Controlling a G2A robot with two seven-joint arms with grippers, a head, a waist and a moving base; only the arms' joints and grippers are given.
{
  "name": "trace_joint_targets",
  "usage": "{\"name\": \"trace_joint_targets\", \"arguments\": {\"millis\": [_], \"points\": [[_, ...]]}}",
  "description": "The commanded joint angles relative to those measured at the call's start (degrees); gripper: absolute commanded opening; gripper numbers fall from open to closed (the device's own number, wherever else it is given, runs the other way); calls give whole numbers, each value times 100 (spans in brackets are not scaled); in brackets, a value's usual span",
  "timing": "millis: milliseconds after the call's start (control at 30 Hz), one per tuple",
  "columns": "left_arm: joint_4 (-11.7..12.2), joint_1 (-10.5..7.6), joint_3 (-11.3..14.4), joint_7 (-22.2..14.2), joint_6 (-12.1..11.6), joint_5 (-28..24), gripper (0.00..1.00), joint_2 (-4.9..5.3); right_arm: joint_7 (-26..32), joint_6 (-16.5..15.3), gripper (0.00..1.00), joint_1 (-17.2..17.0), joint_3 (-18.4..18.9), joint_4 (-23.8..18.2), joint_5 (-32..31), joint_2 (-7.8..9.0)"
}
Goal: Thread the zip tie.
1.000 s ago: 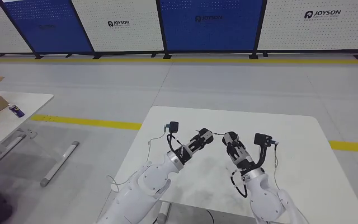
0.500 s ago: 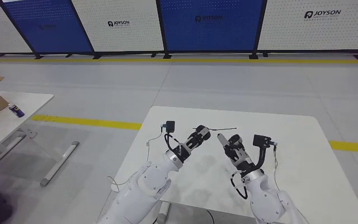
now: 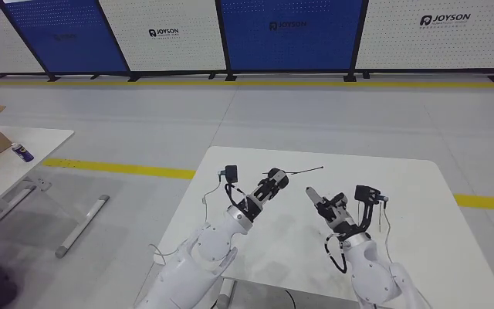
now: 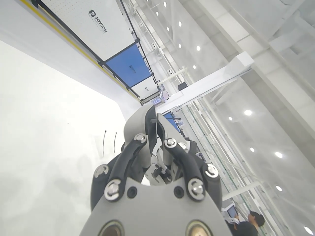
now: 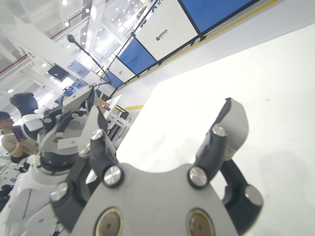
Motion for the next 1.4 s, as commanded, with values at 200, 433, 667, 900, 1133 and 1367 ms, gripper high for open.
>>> {"name": "trace_joint_targets", "arguments": {"millis": [200,433,667,900,1133,1367], "points": [[-79,44,-116,-457,43,-710,0,4,-47,40,100,310,-312,333,-1628,8],[-84,43,-122,-464,55,-694,0,6,-49,29,100,303,-315,336,-1612,8],[-60,36,-33,-422,35,-592,0,-12,-44,-65,100,355,-481,432,-878,-66],[-45,41,-19,-360,16,-507,0,-22,-172,-5,34,451,-628,521,-965,-107],[-12,47,41,-379,24,-467,0,-35,-145,-68,34,445,-665,461,-1062,-112],[45,17,106,-384,40,-415,0,-50,-94,-125,35,427,-673,415,-1111,-112]]}}
